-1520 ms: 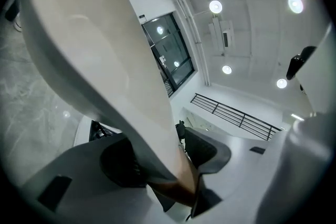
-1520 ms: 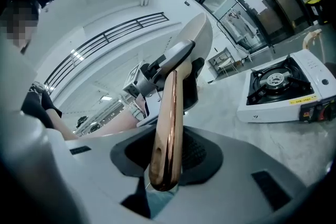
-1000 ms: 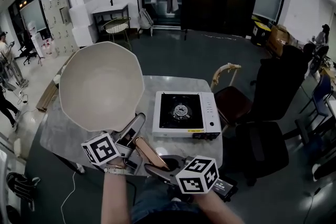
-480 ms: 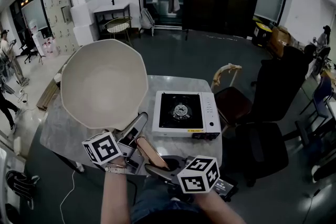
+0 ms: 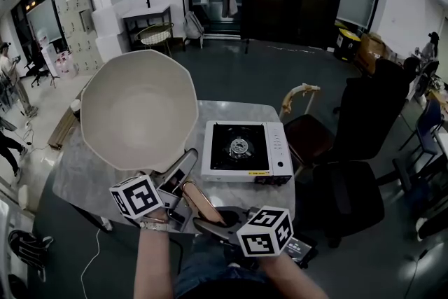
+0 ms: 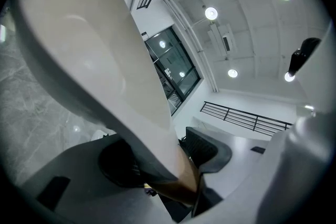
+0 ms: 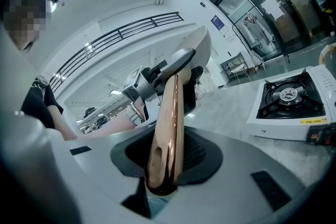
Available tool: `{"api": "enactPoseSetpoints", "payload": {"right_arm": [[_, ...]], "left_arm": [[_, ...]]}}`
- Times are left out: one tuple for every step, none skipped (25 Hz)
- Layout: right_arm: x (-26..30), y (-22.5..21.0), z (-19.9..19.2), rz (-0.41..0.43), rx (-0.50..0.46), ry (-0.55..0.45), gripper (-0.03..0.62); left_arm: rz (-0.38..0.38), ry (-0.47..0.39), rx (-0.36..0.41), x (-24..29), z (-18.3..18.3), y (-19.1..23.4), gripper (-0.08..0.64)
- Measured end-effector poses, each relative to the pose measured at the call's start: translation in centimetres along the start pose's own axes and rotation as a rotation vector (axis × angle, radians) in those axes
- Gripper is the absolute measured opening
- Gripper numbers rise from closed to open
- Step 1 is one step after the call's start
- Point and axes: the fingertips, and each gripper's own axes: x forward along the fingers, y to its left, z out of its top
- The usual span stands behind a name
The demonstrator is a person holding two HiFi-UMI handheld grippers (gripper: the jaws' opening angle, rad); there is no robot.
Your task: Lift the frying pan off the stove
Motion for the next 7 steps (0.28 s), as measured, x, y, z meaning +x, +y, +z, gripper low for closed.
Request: {"api": "enactPoseSetpoints", "payload": {"right_arm": [[-0.02, 0.02, -0.01, 0.000, 0.001, -0.002, 0.120], [-0.04, 0.02, -0.02, 0.000, 0.002, -0.003, 0.120], [-0.06, 0.01, -0.03, -0.001, 0.002, -0.005, 0.120], [-0.09, -0.01, -0.05, -0.003, 0.003, -0.005, 0.120], [-0.11, -0.02, -0.08, -0.004, 0.004, -0.006, 0.120], [-0.12, -0.04, -0.12, -0.004, 0.004, -0.007, 0.120], [-0.13, -0.05, -0.15, -0.005, 0.005, -0.008, 0.120]], "left_arm": [[0.000, 0.000, 0.001, -0.01, -0.03, 0.01, 0.249], [0.000, -0.001, 0.002, -0.02, -0.06, 0.06, 0.249], [-0.001, -0.001, 0.002, -0.02, -0.09, 0.08, 0.250], [-0.002, -0.002, 0.002, -0.02, -0.12, 0.06, 0.249], [-0.004, -0.002, 0.002, -0.02, -0.13, 0.02, 0.249], [-0.005, -0.002, 0.002, -0.03, -0.14, -0.05, 0.250], [-0.007, -0.003, 0.002, -0.03, -0.14, -0.12, 0.250]]}}
